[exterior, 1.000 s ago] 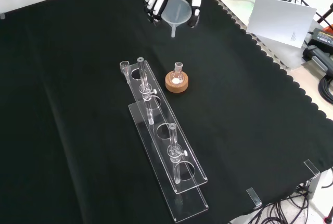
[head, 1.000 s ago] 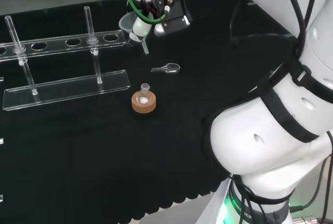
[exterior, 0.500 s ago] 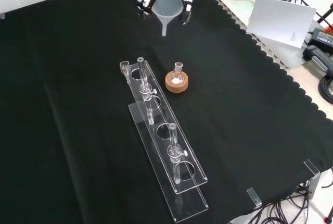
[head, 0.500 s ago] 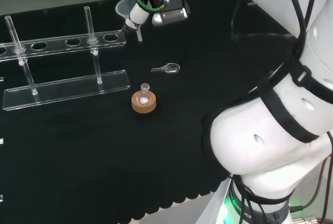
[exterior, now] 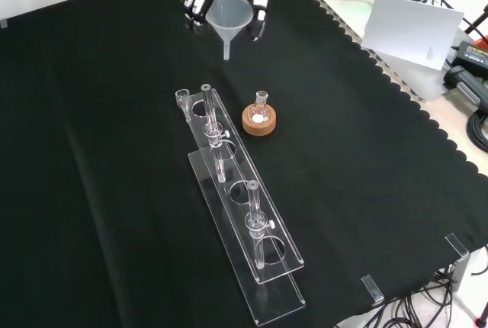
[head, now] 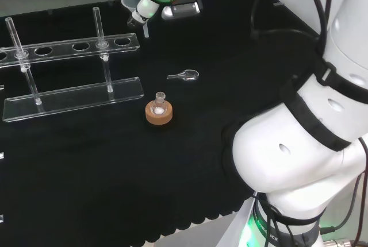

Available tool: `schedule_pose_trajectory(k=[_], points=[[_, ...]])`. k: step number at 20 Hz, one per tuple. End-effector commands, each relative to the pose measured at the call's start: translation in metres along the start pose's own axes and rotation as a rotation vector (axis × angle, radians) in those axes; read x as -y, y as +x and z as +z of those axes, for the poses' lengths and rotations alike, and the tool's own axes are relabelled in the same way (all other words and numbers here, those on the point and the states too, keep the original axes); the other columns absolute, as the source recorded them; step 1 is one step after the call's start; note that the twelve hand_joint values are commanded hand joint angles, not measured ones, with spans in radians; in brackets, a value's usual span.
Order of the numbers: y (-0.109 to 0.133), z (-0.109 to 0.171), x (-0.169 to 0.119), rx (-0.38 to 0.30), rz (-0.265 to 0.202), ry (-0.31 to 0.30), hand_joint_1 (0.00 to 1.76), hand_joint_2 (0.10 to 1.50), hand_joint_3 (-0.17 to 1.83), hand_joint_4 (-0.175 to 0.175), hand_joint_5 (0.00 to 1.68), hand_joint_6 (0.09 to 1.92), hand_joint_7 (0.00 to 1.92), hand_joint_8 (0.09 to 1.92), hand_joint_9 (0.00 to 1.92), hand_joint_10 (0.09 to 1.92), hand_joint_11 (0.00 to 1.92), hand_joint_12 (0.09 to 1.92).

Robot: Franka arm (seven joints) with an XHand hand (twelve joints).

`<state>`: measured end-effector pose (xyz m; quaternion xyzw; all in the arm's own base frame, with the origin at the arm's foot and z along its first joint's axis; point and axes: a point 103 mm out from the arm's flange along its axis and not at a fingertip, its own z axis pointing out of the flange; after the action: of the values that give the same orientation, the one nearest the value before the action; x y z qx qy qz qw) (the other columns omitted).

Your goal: Put the funnel back on the funnel stand.

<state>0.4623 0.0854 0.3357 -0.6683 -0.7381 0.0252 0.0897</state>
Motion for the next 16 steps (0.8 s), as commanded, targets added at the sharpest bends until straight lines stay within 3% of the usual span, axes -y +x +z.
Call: schedule_pose_trajectory(k=[1,16], points=[[0.01,0.006,-0.028,-0.04,-0.028,-0.019,1.04,1.04,0.05,0.175,1.05,0.9,0.65,0.73,1.13,0.38,0.85,1.09],[0.022,0.026,-0.069,-0.079,-0.055,-0.05,1.04,1.05,0.04,0.175,1.05,0.89,0.65,0.73,1.13,0.37,0.85,1.08]])
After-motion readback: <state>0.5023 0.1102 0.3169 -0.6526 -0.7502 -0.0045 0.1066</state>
